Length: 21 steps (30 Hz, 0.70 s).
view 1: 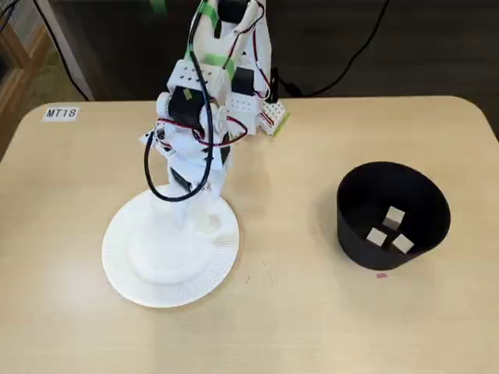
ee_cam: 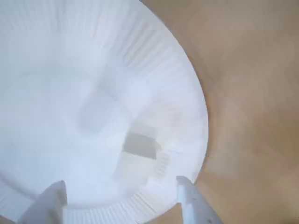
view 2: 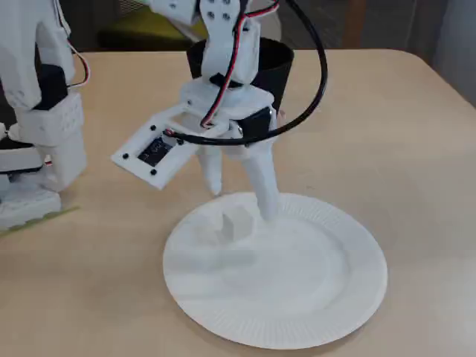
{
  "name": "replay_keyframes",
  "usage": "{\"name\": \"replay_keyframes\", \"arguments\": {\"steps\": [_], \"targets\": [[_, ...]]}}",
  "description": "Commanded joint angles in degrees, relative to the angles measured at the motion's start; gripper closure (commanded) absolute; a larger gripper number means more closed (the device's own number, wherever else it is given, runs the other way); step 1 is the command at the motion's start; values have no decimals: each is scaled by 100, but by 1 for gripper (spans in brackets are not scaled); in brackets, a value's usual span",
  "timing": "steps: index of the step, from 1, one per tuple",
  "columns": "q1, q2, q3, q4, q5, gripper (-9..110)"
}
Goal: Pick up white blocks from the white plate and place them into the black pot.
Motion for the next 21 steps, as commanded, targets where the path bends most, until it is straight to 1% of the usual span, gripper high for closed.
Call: {"name": "replay_keyframes", "arguments": {"steps": [1, 4, 7, 9, 10, 17, 19, 21], "targets": [[26, -202, -387, 9, 18, 69], [9, -483, -483, 0, 132, 72], [-44, -782, -554, -53, 334, 88], [-79, -1072, -729, -70, 343, 102], [-88, -1204, -835, -70, 308, 104], [-185, -1310, -1160, -659, -88, 104], [-167, -1213, -1591, -712, -396, 104], [-158, -1011, -2417, -782, -949, 104]]}}
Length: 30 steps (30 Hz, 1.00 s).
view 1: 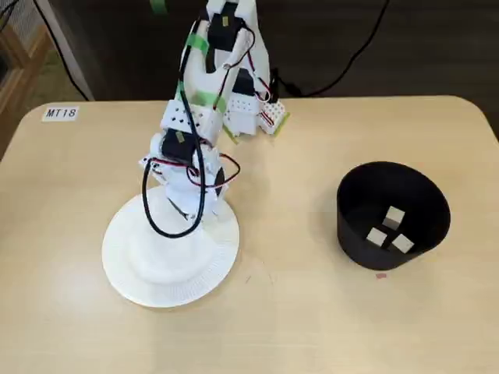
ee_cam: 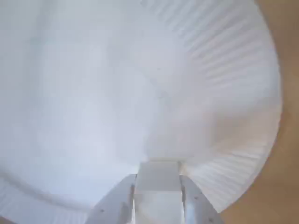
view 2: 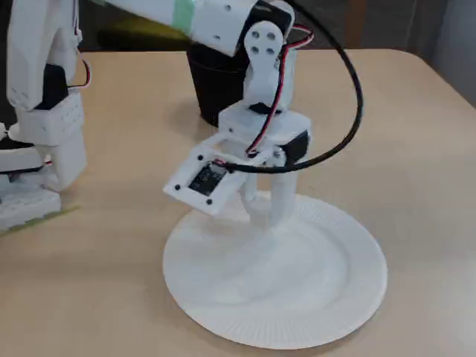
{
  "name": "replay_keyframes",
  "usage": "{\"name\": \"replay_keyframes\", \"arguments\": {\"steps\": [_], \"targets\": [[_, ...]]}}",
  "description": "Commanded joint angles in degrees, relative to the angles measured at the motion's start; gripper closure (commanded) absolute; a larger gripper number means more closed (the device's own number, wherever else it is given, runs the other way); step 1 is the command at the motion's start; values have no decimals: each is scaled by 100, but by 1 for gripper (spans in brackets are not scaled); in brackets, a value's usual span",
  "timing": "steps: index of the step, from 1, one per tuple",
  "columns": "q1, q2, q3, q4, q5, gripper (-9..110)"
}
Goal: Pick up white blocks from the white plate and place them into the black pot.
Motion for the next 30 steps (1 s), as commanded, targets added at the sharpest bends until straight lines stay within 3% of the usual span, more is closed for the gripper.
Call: {"name": "replay_keyframes", "arguments": {"steps": [1, 4, 10, 15, 17, 23, 30], "targets": [[-35, 448, -1503, -123, -817, 104], [-457, 1090, -2382, -888, -1705, 104], [-2663, 2856, -1890, -1819, -2408, 104], [-4658, 5062, 1828, -4359, -1723, 104], [-5115, 5168, 2558, -4438, -1934, 104], [-5563, 5071, 4245, -5379, -2180, 104], [-5555, 4887, 4729, -5414, -2312, 104]]}}
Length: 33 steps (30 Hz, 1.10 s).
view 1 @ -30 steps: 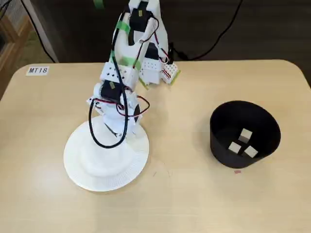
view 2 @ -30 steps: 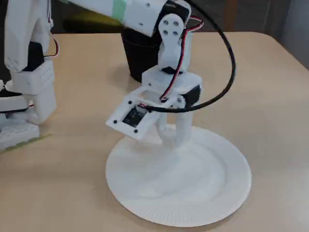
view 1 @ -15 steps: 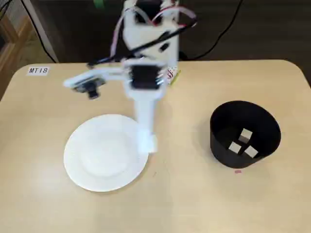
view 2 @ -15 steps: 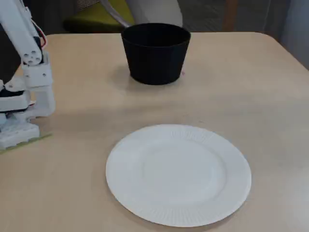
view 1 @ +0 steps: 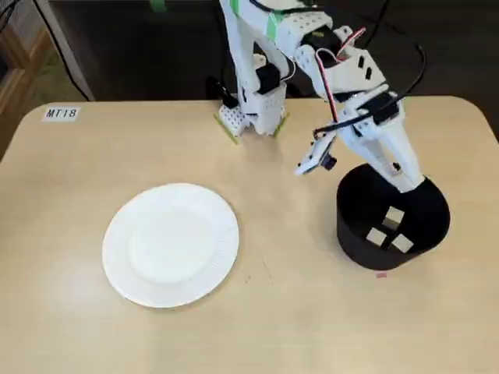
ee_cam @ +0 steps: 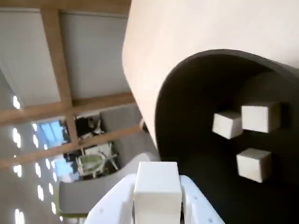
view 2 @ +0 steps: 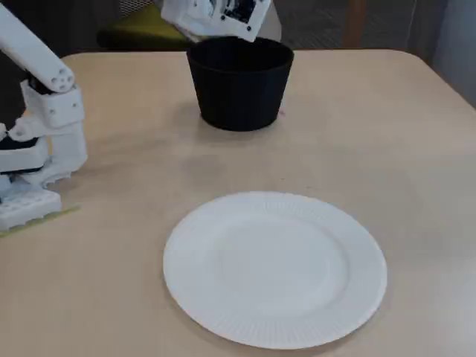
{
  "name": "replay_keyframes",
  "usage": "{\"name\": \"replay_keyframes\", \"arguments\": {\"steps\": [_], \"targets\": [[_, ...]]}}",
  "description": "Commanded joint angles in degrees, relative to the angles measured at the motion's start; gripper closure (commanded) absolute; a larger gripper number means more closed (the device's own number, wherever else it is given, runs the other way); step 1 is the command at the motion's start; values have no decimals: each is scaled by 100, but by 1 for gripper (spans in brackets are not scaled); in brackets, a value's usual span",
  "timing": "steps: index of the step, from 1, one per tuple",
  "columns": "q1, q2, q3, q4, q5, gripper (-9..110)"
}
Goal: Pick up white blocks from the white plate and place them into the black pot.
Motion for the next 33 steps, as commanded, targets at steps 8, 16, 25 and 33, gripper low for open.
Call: {"name": "replay_keyframes", "arguments": {"steps": [8, 16, 25, 33], "targets": [[0, -35, 44, -79, -413, 64], [158, 97, -97, 70, -483, 67], [1951, 923, -1775, 2487, -105, 104], [3533, 3577, 18, 3489, 229, 104]]}}
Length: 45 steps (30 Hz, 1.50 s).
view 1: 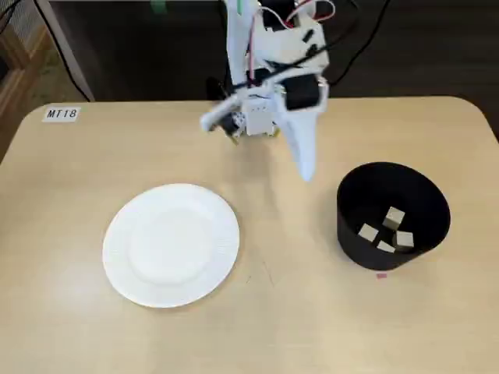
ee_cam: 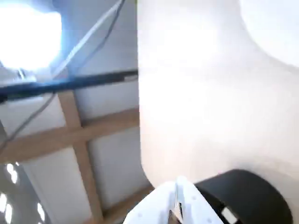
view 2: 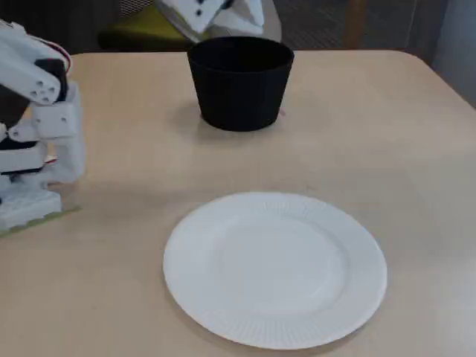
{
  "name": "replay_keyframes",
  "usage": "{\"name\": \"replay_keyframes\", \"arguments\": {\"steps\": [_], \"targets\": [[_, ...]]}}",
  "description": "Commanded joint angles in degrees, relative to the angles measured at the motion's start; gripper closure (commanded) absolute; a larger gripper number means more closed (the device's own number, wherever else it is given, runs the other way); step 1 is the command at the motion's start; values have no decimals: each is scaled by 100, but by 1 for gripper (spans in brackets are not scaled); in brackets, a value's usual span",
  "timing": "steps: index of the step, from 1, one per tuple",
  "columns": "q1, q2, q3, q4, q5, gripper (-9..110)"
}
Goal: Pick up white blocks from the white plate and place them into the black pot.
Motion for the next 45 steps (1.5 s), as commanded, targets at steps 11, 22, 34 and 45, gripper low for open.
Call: {"name": "replay_keyframes", "arguments": {"steps": [11, 22, 34, 45], "targets": [[-202, 3858, 4649, -158, 88, 104], [-281, 3858, 5054, -264, -62, 104], [-220, 3858, 5054, -255, 0, 104], [-220, 3858, 5054, -255, 0, 104]]}}
